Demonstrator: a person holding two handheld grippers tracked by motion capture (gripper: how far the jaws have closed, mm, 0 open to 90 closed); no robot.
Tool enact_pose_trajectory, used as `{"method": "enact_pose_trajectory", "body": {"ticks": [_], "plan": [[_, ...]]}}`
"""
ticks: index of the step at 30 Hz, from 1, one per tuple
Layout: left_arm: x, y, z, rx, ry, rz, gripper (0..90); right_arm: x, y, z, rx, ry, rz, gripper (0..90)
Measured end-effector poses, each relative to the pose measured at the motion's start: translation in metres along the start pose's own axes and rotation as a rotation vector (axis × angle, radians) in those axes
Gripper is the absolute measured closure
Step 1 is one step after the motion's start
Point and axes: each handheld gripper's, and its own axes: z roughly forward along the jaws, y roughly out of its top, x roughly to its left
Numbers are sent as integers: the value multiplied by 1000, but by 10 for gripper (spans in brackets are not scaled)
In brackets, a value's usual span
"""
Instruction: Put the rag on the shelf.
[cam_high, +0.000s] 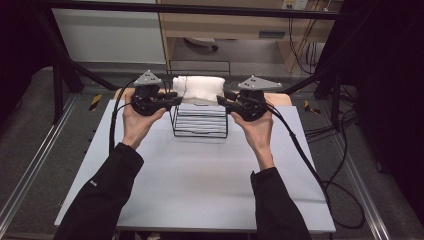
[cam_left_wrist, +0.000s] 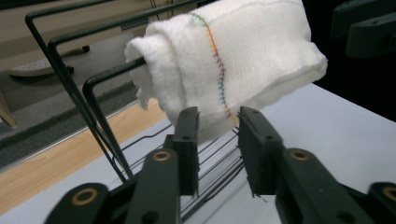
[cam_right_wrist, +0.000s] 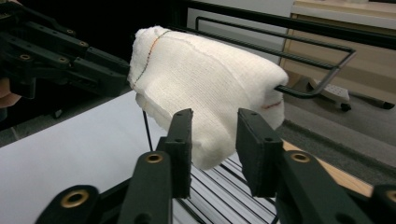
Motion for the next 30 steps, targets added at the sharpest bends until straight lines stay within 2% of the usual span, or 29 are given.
{"method": "enact_pose_trajectory", "body": {"ticks": [7,10,13,18,23,30], "plan": [[-1,-17,-11,40,0,12,484,-8,-7,-18,24,2,40,422],[0,-27,-16,57,-9,-3,373,-10,-11,-25,30,-5,63,345],[2,-39,-20,73,-14,-13,300,-12,-17,-32,38,-7,75,271],[6,-60,-27,107,11,-22,191,-16,-30,-39,47,-18,75,164],[8,-79,-36,120,29,-38,103,-20,-46,-44,73,-8,93,103],[11,-109,-49,130,46,-58,51,-22,-72,-51,109,-5,90,59]]}}
